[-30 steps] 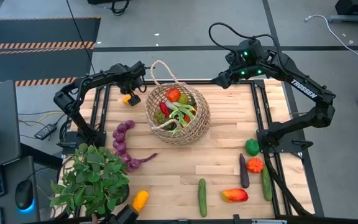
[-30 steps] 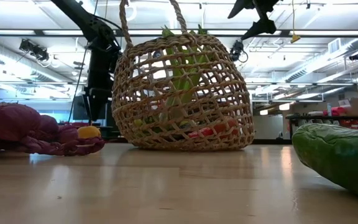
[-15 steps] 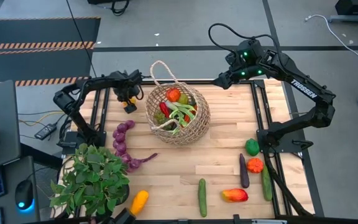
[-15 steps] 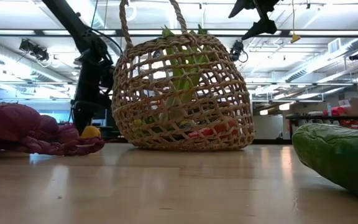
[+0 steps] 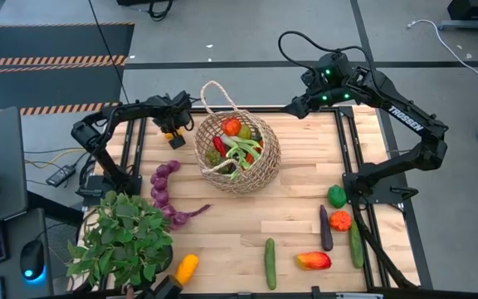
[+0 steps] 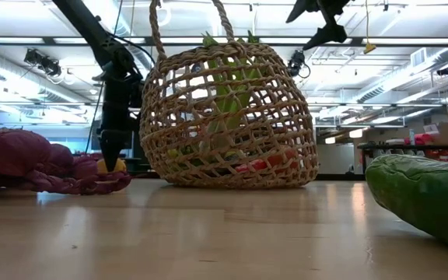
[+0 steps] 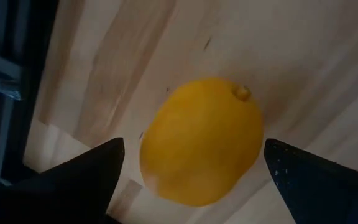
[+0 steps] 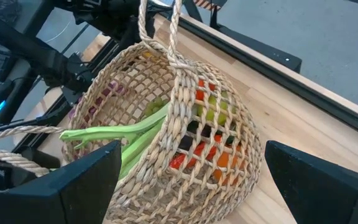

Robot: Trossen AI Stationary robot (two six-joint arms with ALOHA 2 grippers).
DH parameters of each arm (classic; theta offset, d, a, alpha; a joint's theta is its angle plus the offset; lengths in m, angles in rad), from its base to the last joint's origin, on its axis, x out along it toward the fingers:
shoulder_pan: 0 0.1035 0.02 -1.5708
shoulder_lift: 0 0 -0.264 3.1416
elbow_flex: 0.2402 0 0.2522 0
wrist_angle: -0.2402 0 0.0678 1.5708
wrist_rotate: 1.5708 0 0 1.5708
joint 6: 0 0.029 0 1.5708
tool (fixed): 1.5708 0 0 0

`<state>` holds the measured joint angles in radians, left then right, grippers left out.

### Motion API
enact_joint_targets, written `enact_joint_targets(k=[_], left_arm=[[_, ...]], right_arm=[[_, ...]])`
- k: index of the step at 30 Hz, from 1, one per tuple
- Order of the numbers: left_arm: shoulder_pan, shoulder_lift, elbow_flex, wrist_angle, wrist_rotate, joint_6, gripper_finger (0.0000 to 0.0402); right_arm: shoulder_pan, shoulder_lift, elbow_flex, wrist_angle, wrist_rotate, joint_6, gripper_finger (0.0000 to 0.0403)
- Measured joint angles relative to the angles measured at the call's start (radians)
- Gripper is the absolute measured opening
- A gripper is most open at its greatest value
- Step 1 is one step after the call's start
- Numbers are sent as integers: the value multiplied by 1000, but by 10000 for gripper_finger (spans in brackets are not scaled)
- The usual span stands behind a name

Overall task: Build produce basket
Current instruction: Put the lemon into the brown basket

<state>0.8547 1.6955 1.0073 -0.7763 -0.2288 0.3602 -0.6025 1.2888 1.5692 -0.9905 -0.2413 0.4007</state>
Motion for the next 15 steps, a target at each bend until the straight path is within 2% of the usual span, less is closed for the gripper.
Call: enact_joint_targets(k=[15], left_arm=[[0,36,-1,-7,-45,-13,378]], right_arm=[[0,0,0,15,15,-3,400]])
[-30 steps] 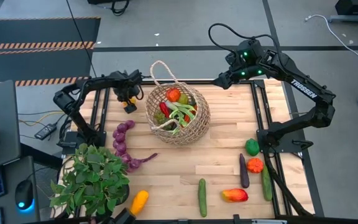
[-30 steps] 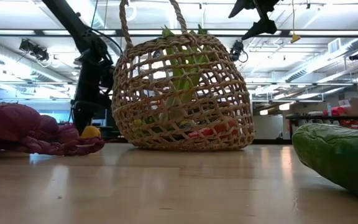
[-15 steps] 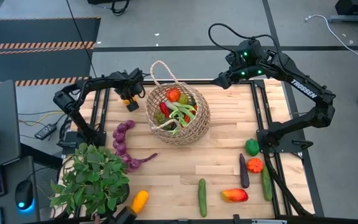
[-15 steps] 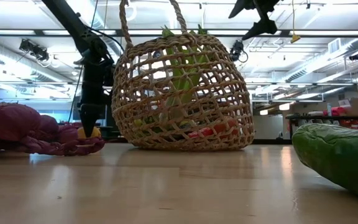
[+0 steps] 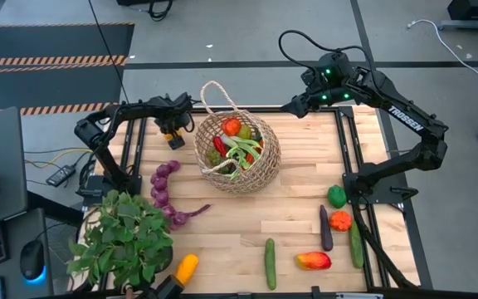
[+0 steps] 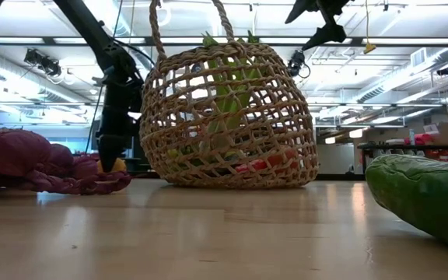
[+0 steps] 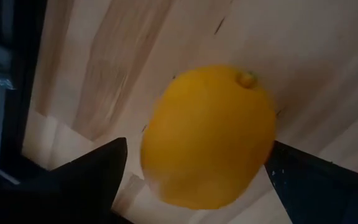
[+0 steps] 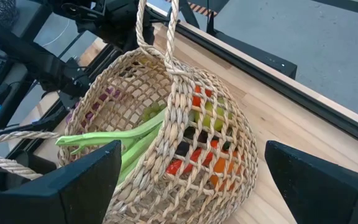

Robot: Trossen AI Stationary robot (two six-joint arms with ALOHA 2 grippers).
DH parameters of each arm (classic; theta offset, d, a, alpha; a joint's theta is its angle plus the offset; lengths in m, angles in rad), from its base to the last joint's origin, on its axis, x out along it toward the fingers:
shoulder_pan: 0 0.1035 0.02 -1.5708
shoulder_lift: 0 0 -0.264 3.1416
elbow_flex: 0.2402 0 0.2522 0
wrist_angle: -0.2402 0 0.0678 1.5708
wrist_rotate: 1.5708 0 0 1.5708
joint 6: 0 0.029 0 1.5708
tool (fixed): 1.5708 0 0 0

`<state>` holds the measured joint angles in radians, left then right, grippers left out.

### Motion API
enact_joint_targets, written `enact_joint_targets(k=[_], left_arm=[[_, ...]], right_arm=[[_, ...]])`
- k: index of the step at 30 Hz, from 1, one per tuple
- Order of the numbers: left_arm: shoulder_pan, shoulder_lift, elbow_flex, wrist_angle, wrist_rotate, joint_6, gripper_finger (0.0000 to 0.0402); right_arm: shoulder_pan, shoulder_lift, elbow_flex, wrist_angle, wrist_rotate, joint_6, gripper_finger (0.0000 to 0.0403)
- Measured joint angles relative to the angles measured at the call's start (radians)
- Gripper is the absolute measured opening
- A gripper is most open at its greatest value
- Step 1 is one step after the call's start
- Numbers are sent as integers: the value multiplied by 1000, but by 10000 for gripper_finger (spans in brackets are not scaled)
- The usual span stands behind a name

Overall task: Build produce basket
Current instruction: Put the lemon into the brown basket

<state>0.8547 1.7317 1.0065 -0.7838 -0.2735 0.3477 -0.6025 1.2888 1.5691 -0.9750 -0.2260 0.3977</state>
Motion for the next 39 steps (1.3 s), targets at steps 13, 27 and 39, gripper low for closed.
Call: enact_joint_targets(k=[13,27,39], left_arm=[[-14,3,0,6,-56,30,363],[-32,7,2,-84,-64,-9,228],[-44,-25,254,-396,-32,-307,204]], right_arm=[[0,0,0,0,-1,2,400],[-3,0,0,0,23,-7,400],[-4,-2,0,1,23,-14,400]])
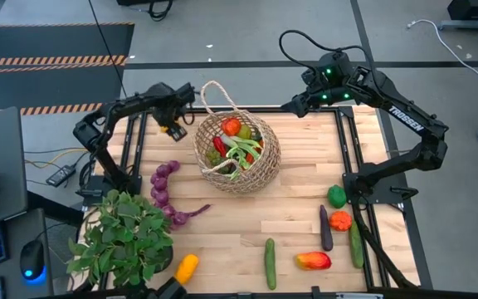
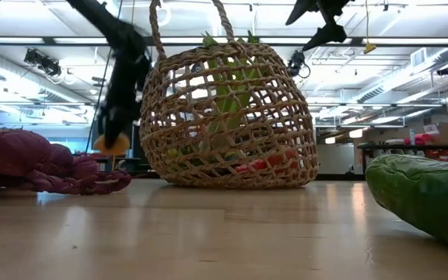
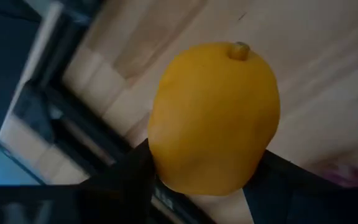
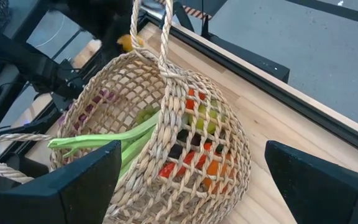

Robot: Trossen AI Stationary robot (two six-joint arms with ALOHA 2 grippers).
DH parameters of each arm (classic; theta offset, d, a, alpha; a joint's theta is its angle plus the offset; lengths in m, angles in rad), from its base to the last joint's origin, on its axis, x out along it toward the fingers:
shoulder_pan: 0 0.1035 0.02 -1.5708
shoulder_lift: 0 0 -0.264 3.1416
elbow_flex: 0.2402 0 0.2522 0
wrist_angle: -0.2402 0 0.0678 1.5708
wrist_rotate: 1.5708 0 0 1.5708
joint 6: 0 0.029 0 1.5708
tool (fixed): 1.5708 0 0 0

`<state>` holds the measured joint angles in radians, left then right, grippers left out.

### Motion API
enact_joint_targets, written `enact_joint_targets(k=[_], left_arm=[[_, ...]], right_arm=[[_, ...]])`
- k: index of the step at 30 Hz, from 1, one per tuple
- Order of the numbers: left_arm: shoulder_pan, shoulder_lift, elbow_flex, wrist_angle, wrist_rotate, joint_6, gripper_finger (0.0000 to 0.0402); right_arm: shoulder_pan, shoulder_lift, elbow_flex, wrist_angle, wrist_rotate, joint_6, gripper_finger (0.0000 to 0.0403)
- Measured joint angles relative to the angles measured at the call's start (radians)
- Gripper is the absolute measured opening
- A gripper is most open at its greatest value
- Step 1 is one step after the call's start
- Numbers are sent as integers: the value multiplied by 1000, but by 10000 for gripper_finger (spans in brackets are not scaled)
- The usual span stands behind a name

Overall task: Build produce basket
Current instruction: Put the lemon into the brown basket

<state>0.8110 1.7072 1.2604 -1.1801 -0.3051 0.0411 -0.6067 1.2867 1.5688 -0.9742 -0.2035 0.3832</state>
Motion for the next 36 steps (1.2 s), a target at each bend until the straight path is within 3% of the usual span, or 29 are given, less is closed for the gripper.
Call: enact_joint_targets(k=[13,16,19,23,28,36], left_arm=[[-94,-104,553,-396,45,-394,207],[-150,-123,686,-342,138,-492,207],[-243,-139,775,-167,180,-546,205],[-373,-138,806,-19,185,-554,209],[-505,-111,726,10,149,-617,210],[-601,-53,670,90,63,-556,256]], right_arm=[[-44,-8,0,121,-4,8,400],[-50,-11,0,153,-7,12,400],[-50,-14,0,182,-32,10,400],[-50,-30,0,197,-85,7,399],[-48,-58,0,206,-112,7,390],[-48,-88,0,205,-173,-19,384]])
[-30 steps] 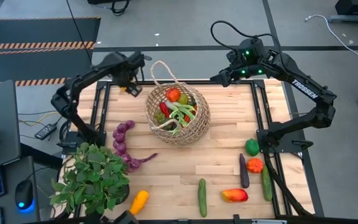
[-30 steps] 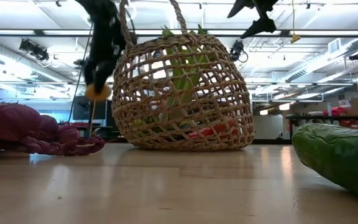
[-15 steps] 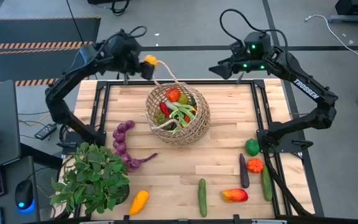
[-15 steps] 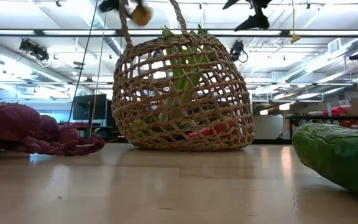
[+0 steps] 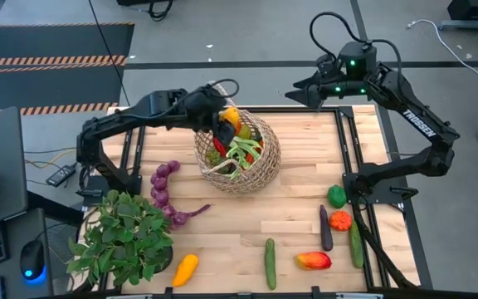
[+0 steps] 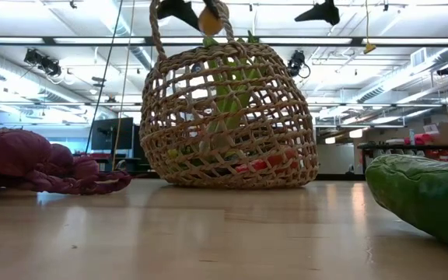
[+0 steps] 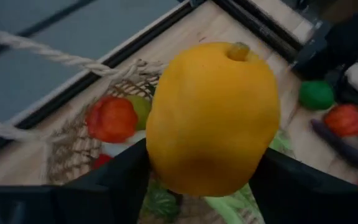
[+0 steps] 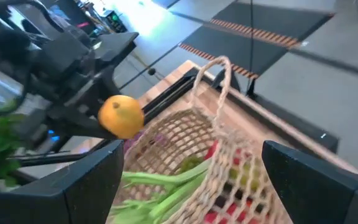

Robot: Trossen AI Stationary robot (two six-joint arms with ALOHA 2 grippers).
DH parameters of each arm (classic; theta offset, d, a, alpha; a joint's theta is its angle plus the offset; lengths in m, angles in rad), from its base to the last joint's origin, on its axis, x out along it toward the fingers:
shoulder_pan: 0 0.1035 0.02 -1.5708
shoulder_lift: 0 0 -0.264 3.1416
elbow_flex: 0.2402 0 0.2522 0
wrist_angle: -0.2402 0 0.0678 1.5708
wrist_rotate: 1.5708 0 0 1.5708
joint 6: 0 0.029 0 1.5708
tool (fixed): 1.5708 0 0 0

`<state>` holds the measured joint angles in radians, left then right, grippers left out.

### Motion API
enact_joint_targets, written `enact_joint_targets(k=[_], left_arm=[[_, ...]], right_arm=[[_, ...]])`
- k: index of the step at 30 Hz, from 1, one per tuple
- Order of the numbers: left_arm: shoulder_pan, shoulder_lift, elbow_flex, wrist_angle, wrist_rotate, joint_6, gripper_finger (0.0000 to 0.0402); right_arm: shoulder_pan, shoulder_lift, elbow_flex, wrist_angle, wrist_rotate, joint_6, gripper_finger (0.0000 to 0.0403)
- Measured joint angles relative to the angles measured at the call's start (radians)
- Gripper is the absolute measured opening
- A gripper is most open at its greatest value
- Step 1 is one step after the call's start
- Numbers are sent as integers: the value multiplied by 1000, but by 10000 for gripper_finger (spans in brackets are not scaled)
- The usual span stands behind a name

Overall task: Build produce basket
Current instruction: Put the lemon into the brown basket, then put the eggplant into the brown basket

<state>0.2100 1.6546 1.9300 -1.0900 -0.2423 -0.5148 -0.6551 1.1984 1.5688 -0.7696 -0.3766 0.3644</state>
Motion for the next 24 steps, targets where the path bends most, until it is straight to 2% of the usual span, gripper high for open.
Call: enact_joint_targets(k=[7,11,15,19,24], left_arm=[[-8,1,0,-11,0,32,321],[-22,-1,1,-14,8,62,346],[-47,-16,58,-9,10,55,352],[-93,-33,158,10,10,47,352],[-172,-35,242,38,1,-10,352]], right_arm=[[14,-35,0,-78,-24,17,386],[28,-51,0,-187,-17,18,387],[80,-57,0,-361,13,50,387],[182,-49,-5,-543,114,108,383],[324,-41,-72,-666,149,328,377]])
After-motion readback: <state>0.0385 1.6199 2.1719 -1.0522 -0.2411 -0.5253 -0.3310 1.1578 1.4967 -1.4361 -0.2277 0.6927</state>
